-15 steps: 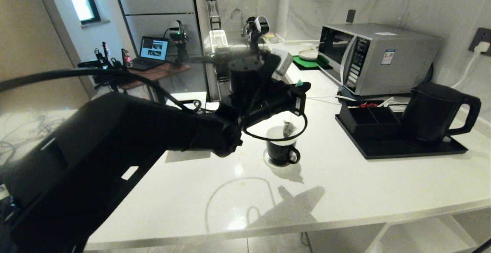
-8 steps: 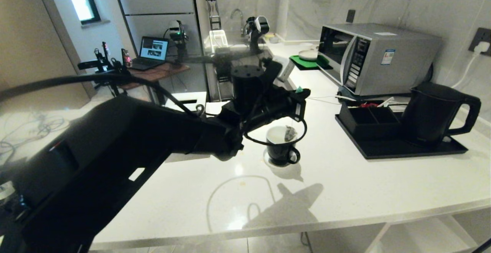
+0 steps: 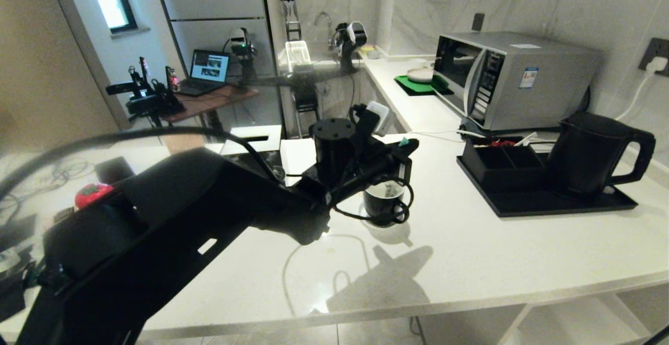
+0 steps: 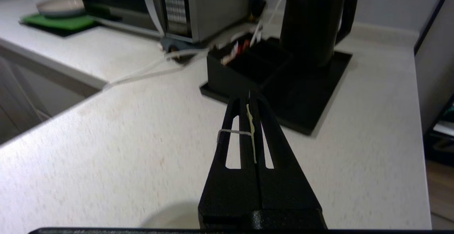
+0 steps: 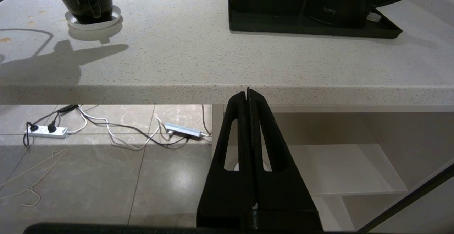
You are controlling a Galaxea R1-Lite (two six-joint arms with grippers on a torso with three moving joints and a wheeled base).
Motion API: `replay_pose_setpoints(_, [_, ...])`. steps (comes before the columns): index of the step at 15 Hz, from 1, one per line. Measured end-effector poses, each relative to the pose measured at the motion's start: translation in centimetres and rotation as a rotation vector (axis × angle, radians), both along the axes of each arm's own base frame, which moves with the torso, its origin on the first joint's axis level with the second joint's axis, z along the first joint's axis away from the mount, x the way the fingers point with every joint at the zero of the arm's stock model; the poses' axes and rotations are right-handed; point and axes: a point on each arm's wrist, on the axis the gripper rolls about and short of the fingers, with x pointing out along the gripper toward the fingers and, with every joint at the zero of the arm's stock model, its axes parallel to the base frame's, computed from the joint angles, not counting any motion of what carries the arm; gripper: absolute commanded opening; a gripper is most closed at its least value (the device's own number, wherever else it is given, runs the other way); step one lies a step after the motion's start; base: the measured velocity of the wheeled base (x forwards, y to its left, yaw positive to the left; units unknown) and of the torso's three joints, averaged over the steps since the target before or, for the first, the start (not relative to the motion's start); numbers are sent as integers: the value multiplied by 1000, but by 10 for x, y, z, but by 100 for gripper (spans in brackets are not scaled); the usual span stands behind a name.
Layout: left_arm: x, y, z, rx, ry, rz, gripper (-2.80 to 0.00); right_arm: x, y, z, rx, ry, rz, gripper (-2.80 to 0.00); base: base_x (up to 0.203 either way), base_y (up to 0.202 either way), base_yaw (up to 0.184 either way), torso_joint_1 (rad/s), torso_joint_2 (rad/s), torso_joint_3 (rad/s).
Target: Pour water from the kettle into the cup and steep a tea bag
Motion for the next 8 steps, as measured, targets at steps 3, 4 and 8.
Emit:
replay_pose_setpoints(3, [-2, 2, -20, 14, 17, 0, -280, 0, 0, 0, -1, 0, 0, -280, 0, 0, 0, 0, 0, 0])
replay_pose_setpoints(4, [-3, 1, -26, 14, 17, -1, -280, 0, 0, 0, -1, 0, 0, -280, 0, 0, 0, 0, 0, 0])
replay_pose_setpoints(8, [-5, 0, -50, 27, 32, -7, -280, 0, 0, 0, -1, 0, 0, -280, 0, 0, 0, 0, 0, 0])
